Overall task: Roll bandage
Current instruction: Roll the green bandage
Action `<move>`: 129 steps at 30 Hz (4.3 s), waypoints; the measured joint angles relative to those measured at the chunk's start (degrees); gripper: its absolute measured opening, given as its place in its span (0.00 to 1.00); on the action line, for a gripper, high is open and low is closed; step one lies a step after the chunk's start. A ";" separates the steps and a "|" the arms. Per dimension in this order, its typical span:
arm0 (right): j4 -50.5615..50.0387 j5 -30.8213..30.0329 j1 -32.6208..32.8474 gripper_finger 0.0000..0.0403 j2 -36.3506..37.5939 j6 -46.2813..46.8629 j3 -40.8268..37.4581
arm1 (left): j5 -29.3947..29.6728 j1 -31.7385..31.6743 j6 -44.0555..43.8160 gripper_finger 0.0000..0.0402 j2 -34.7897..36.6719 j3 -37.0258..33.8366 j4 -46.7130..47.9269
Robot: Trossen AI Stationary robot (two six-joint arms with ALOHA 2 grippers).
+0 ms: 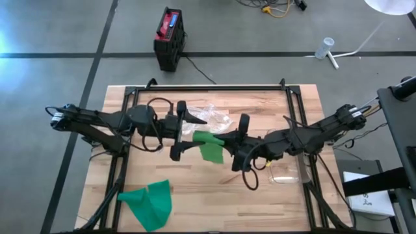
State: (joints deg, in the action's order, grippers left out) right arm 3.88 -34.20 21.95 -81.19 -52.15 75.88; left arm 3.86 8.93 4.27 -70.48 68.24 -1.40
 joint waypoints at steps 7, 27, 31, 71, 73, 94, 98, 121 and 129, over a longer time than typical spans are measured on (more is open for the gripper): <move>2.11 0.12 0.01 0.07 -0.10 -5.00 -0.17 | -0.75 -0.02 -5.15 0.62 -1.98 3.89 8.90; 2.23 0.58 1.07 0.39 1.25 23.14 -0.83 | -2.33 -0.04 -0.45 0.07 -1.47 5.23 11.05; 2.92 4.43 1.08 0.54 3.28 32.24 -0.83 | -3.58 -0.04 3.84 0.08 -1.34 5.23 12.35; 0.55 9.77 -3.82 0.13 1.17 45.67 -2.23 | -6.19 -0.60 15.38 0.13 -1.27 6.02 13.84; 2.15 9.76 -3.79 0.06 1.23 43.87 -2.23 | -6.32 -0.59 15.92 0.16 -0.95 5.99 13.06; 15.59 13.48 -3.23 0.06 2.34 39.22 -5.88 | -3.14 -1.14 14.71 0.03 -0.09 -7.42 -6.00; 18.25 13.63 -3.25 0.07 2.36 39.07 -6.04 | -3.08 -1.16 14.71 0.01 -2.00 -7.42 -6.95; 26.27 -0.32 -2.41 0.06 2.67 23.60 -10.03 | -2.85 -1.53 16.24 0.02 -1.73 -7.30 -4.80; 18.94 1.18 -0.80 0.06 4.90 19.64 -8.72 | -1.78 -1.51 16.07 0.23 3.14 -7.27 3.44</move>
State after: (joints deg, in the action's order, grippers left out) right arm 22.81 -33.02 21.15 -76.30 -32.52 67.16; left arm 2.08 7.42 20.35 -67.35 60.97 2.03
